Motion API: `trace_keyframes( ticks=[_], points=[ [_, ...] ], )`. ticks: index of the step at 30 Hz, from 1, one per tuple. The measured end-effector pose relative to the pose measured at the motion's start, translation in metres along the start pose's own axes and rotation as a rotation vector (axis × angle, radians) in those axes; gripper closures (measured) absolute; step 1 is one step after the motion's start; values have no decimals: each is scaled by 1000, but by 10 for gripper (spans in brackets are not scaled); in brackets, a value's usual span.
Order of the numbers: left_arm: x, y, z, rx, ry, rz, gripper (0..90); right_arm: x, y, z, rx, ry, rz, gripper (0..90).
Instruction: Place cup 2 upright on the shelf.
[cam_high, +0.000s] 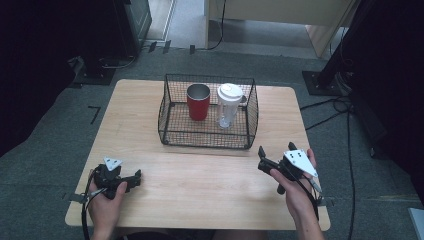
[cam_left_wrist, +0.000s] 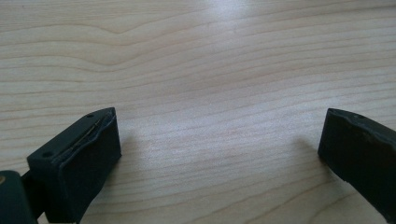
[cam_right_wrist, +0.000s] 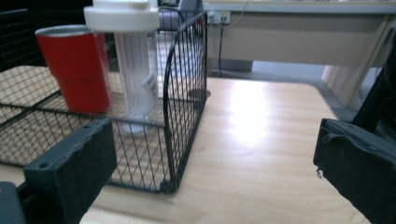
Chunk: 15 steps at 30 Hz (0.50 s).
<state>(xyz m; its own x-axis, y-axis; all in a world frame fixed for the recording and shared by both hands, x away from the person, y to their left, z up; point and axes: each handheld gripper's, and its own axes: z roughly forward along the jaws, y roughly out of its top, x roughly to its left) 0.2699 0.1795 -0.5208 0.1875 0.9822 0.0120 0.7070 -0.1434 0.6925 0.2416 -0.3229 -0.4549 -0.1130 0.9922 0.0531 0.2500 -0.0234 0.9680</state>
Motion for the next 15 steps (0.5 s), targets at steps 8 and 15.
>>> trace_keyframes(
  ticks=[8,15],
  points=[
    [0,0,0,0,0,0,0,-16,-28,-3,48,-25,16,0],
    [0,0,0,0,0,0,0,-34,-45,-8,93,-70,21,0]
  ],
)
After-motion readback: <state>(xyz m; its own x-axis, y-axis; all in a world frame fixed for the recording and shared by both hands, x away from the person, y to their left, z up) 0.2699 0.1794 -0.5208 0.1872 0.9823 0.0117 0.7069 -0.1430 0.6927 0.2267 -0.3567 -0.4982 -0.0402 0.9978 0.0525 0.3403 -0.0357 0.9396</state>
